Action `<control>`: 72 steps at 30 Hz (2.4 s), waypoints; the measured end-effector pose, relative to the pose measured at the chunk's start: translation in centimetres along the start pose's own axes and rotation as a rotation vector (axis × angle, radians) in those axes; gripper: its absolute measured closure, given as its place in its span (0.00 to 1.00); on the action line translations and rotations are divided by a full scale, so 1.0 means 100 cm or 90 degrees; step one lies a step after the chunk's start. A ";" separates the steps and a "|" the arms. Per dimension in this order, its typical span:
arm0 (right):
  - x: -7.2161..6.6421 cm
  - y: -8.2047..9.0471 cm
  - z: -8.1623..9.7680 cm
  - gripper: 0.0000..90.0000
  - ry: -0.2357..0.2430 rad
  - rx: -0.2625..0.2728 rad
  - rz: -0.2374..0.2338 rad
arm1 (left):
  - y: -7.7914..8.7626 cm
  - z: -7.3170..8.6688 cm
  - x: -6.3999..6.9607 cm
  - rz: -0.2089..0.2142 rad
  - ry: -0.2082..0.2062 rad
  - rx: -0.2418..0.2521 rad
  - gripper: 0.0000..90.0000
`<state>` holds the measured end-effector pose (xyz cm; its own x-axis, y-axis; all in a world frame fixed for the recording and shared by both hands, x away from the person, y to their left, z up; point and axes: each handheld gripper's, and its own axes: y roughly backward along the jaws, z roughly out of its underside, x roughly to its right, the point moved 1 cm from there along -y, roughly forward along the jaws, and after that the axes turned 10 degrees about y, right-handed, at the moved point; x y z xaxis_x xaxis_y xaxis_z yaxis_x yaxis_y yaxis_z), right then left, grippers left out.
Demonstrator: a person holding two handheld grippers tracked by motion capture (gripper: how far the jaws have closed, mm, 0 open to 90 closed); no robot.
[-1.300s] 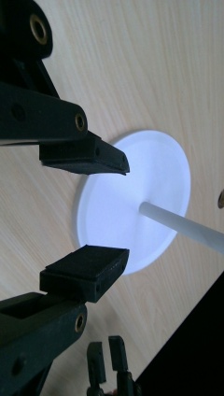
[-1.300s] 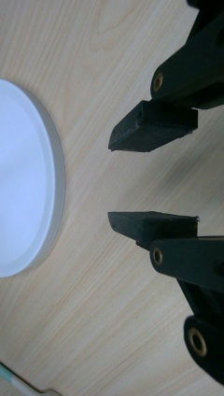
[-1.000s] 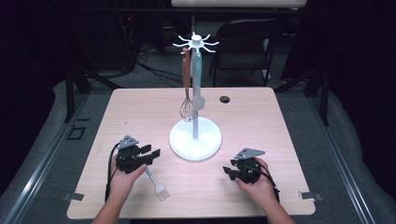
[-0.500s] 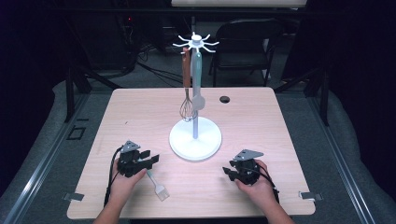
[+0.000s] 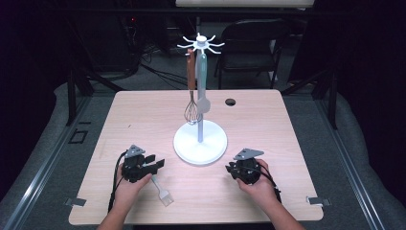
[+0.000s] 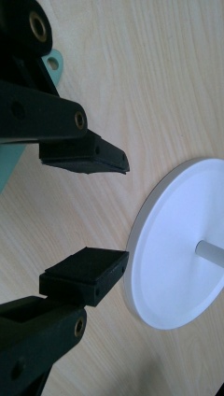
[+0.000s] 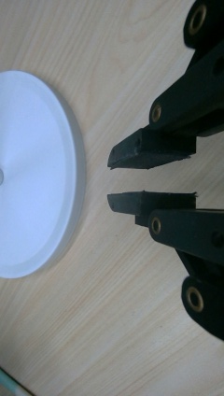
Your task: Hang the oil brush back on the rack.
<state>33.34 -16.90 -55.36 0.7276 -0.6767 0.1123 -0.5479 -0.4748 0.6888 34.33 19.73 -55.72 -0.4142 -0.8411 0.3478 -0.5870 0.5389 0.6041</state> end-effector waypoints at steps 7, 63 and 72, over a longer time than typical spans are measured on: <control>0.010 0.010 -0.027 0.89 -0.007 0.034 -0.028 | 0.001 0.000 0.001 0.009 0.000 -0.005 0.56; 0.062 0.116 -0.244 1.00 0.036 0.304 0.092 | 0.002 -0.001 -0.004 0.022 0.011 -0.002 0.56; 0.070 0.130 -0.255 1.00 0.016 0.332 0.116 | 0.002 -0.001 -0.004 0.023 0.013 0.003 0.56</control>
<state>41.86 -13.44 -27.34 0.6084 -0.7631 0.2180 -0.7928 -0.5719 0.2107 34.48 20.15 -55.66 -0.4206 -0.8222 0.3835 -0.5758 0.5686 0.5875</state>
